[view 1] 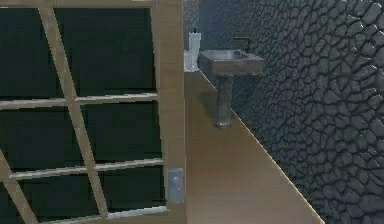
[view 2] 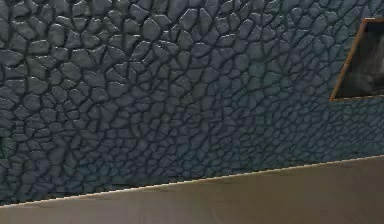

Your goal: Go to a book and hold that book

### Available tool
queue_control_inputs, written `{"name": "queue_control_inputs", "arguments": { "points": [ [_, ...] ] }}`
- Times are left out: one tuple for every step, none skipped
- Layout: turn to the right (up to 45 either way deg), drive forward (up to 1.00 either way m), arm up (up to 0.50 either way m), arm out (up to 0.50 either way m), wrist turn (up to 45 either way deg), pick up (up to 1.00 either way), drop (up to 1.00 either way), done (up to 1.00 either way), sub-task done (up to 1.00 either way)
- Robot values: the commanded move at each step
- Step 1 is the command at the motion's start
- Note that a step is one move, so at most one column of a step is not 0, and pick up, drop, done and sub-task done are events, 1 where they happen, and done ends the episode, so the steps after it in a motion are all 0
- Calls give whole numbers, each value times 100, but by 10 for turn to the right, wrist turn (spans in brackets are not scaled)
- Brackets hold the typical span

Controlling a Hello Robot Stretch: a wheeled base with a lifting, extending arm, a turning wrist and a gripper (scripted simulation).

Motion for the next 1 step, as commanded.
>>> {"name": "queue_control_inputs", "arguments": {
  "points": [
    [-450, 0, 0, 0, 0, 0, 0, 0, 0]
  ]
}}
